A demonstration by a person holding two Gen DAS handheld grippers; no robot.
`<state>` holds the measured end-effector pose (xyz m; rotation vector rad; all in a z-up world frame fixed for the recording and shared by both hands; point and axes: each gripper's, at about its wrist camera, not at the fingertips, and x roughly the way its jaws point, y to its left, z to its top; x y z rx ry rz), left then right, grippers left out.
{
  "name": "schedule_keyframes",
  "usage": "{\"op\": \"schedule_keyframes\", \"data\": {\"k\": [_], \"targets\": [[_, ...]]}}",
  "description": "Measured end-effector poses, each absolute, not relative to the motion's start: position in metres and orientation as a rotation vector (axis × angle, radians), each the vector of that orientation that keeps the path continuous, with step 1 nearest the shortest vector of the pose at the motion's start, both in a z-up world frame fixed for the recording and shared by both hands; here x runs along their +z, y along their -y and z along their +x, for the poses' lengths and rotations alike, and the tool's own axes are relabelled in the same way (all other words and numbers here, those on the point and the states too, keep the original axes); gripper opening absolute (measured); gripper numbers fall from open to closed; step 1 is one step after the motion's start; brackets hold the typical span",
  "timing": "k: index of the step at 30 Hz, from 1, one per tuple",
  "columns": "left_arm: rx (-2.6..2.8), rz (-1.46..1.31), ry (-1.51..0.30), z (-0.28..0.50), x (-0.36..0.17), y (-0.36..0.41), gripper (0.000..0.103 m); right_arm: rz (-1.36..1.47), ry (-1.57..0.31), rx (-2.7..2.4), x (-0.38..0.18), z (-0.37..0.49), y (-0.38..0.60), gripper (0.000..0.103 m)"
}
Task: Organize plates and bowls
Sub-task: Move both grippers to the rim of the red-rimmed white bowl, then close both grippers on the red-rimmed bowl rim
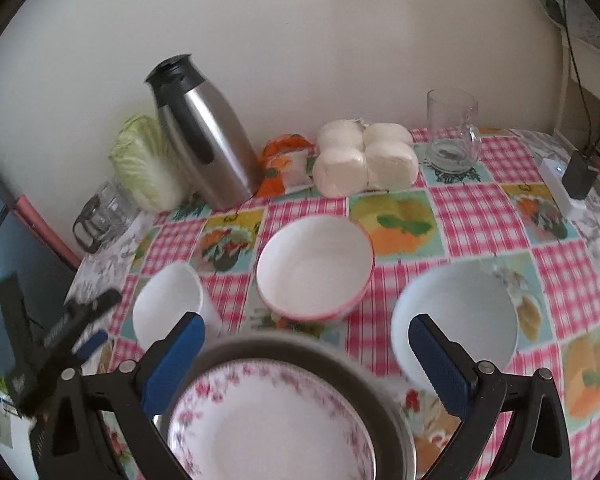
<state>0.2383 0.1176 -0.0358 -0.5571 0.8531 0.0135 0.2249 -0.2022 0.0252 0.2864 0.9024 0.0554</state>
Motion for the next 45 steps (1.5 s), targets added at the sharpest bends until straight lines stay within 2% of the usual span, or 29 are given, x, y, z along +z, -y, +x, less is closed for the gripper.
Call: {"op": "schedule_keyframes", "data": {"k": [10, 14, 15, 16, 18, 22, 23, 25, 29, 31, 37, 43, 45], "targets": [[-0.076, -0.52, -0.914, 0.266, -0.013, -0.085, 0.103, 0.243, -1.029, -0.033, 0.009, 0.275, 0.226, 0.102], [-0.129, -0.463, -0.973, 0.289, -0.002, -0.057, 0.101, 0.222, -1.049, -0.041, 0.0, 0.288, 0.228, 0.095], [-0.155, -0.444, -0.997, 0.295, -0.001, -0.046, 0.096, 0.218, -1.058, -0.045, -0.003, 0.292, 0.229, 0.094], [-0.178, -0.436, -1.019, 0.3, -0.002, -0.038, 0.086, 0.217, -1.066, -0.052, -0.007, 0.295, 0.23, 0.094], [-0.198, -0.402, -1.067, 0.31, -0.005, -0.021, 0.078, 0.218, -1.075, -0.045, -0.014, 0.301, 0.23, 0.088], [-0.261, -0.323, -1.168, 0.327, -0.021, 0.02, 0.074, 0.229, -1.104, -0.033, -0.026, 0.31, 0.231, 0.082], [-0.272, -0.319, -1.188, 0.329, -0.025, 0.026, 0.071, 0.233, -1.114, -0.031, -0.03, 0.313, 0.232, 0.076], [-0.286, -0.309, -1.238, 0.335, -0.036, 0.038, 0.061, 0.238, -1.123, -0.017, -0.035, 0.317, 0.233, 0.069], [-0.267, -0.271, -1.287, 0.341, -0.054, 0.054, 0.052, 0.235, -1.141, 0.004, -0.044, 0.324, 0.232, 0.055], [-0.273, -0.263, -1.309, 0.342, -0.062, 0.059, 0.042, 0.233, -1.159, 0.006, -0.05, 0.326, 0.232, 0.053], [-0.277, -0.234, -1.342, 0.345, -0.075, 0.074, 0.024, 0.236, -1.199, 0.03, -0.063, 0.329, 0.233, 0.035], [-0.265, -0.218, -1.386, 0.349, -0.096, 0.083, 0.014, 0.211, -1.23, 0.041, -0.069, 0.331, 0.229, 0.015], [-0.263, -0.207, -1.382, 0.35, -0.099, 0.086, 0.013, 0.209, -1.229, 0.044, -0.069, 0.33, 0.228, 0.014]]}}
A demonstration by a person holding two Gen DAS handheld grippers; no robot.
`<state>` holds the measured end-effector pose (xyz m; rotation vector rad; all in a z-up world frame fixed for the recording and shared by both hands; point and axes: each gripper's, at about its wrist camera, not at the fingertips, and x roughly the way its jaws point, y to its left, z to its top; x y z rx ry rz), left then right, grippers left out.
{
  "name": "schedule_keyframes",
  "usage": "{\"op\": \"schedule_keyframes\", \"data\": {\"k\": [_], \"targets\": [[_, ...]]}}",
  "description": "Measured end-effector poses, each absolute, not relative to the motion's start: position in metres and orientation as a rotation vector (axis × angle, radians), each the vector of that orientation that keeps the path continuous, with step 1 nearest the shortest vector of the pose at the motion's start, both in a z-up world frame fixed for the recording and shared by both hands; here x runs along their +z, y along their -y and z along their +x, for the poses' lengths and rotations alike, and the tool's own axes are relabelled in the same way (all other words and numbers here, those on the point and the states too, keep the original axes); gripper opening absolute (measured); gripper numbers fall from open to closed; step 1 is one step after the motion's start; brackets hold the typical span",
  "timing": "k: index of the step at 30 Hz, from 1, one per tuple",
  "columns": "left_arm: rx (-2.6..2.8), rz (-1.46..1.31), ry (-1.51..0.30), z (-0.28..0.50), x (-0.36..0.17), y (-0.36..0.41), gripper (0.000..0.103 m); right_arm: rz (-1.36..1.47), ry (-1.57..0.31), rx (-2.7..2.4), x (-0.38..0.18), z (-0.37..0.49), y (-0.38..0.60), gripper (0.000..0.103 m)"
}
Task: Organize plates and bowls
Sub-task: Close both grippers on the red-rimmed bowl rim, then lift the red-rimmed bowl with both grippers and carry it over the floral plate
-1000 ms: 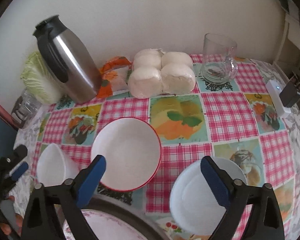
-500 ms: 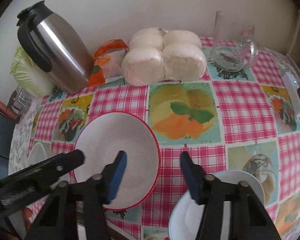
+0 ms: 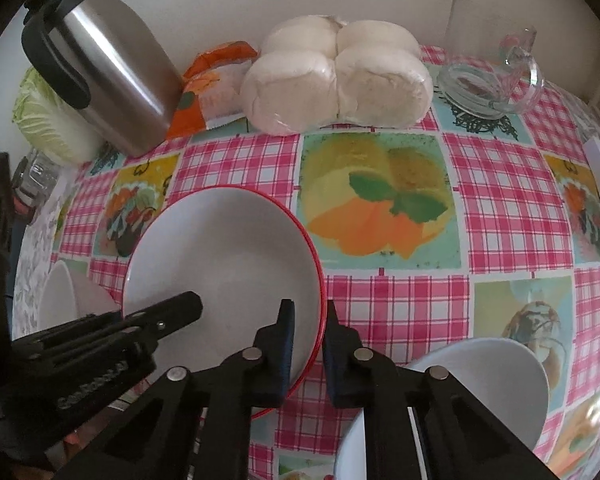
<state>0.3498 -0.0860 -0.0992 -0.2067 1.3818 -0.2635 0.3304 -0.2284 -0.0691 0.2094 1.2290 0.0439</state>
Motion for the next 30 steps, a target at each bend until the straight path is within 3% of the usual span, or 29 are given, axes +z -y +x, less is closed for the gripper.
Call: {"op": "schedule_keyframes", "data": {"k": [11, 30], "targets": [[-0.281, -0.204, -1.305, 0.345, -0.085, 0.087, 0.012, 0.2, -1.173, 0.033, -0.052, 0.327, 0.231, 0.014], [-0.282, -0.183, -1.107, 0.249, 0.032, 0.068, 0.012, 0.159, -0.985, 0.058, 0.054, 0.24, 0.211, 0.014]]}}
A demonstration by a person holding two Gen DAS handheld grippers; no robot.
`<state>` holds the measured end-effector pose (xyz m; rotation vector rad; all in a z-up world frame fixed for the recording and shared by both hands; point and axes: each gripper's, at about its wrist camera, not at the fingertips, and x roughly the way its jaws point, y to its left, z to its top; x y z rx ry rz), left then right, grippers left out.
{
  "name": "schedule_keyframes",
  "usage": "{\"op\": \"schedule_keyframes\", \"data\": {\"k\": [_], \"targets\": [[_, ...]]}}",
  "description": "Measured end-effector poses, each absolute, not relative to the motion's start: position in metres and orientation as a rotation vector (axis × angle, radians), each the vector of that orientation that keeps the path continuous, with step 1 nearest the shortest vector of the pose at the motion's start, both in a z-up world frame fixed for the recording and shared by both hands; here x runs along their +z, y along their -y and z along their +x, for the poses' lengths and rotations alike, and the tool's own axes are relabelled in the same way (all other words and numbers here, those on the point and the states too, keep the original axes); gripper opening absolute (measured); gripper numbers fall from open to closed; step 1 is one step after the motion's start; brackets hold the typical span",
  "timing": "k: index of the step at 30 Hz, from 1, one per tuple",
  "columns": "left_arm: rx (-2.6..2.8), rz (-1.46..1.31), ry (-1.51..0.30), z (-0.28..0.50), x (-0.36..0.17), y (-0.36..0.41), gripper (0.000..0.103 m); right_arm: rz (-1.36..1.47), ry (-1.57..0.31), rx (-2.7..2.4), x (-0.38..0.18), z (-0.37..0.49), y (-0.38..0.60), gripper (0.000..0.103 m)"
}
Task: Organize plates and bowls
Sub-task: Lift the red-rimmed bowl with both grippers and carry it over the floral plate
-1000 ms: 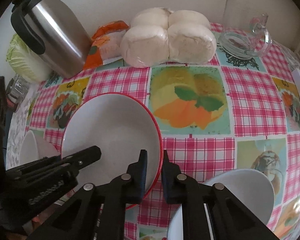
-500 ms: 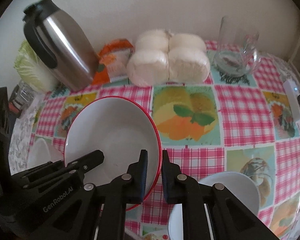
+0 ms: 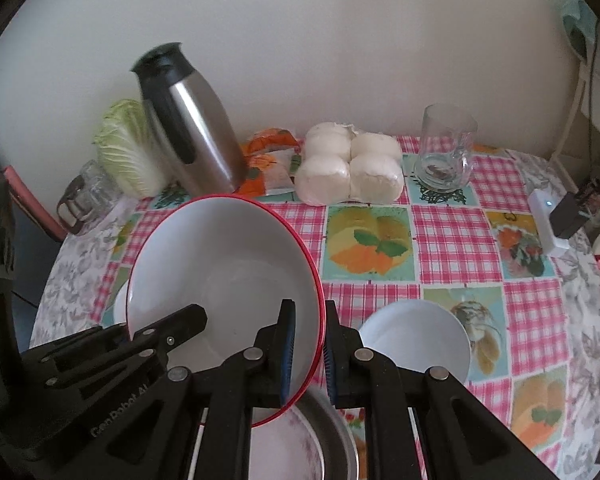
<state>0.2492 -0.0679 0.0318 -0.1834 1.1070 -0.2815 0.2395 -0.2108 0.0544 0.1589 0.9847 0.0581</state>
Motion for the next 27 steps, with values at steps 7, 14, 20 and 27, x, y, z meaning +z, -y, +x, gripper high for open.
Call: {"op": "schedule_keyframes", "data": {"k": [7, 14, 20, 27], "targets": [[-0.265, -0.235, -1.108, 0.212, 0.029, 0.05, 0.012, 0.152, -0.995, 0.085, 0.056, 0.201, 0.192, 0.014], [-0.24, -0.268, -1.106, 0.18, 0.019, 0.038, 0.012, 0.148, -1.003, 0.1, 0.048, 0.167, 0.178, 0.014], [-0.222, -0.297, -1.116, 0.153, 0.007, 0.029, 0.012, 0.169, -1.006, 0.113, 0.034, 0.141, 0.168, 0.014], [-0.206, -0.245, -1.112, 0.136, 0.001, 0.027, 0.012, 0.201, -1.006, 0.111, 0.019, 0.12, 0.161, 0.014]]}}
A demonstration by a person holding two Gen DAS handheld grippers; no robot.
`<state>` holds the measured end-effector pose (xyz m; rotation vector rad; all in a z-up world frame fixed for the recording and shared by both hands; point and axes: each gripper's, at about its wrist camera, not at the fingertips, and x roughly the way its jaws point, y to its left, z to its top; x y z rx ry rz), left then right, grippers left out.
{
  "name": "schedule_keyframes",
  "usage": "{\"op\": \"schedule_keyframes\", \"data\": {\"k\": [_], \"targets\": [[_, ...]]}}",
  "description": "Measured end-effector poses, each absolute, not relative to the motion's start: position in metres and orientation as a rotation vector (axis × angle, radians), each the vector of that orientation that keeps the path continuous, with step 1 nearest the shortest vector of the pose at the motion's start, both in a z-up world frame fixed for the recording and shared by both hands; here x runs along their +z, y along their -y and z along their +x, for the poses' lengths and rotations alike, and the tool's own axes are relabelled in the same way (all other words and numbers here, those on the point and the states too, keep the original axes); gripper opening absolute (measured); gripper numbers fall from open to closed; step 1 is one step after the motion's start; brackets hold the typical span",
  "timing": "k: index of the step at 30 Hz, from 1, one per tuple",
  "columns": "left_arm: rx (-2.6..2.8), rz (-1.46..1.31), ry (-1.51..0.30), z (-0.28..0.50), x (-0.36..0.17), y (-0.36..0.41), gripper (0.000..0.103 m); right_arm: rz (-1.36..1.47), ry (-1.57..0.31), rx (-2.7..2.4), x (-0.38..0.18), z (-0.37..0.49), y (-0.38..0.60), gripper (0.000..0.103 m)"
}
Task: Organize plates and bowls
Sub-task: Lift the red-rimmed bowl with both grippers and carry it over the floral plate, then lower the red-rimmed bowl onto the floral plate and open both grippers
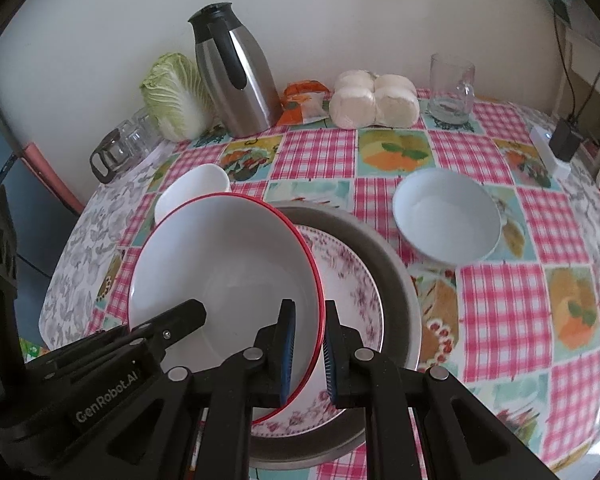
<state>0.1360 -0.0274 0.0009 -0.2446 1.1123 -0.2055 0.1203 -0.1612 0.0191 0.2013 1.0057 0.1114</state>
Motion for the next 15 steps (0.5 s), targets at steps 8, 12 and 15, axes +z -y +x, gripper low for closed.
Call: {"op": "schedule_keyframes", "data": {"k": [8, 12, 15], "targets": [[-0.229, -0.238, -1.123, 0.141, -0.006, 0.024, 0.012, 0.226, -0.995, 0.117, 0.014, 0.117, 0.163, 0.014], [-0.227, -0.243, -1.117, 0.145, -0.006, 0.021, 0.012, 0.232, -1.006, 0.127, 0.009, 0.12, 0.162, 0.014], [-0.233, -0.258, -1.122, 0.147, -0.009, 0.018, 0.012, 0.245, -1.007, 0.133, 0.007, 0.124, 0.162, 0.014]]}}
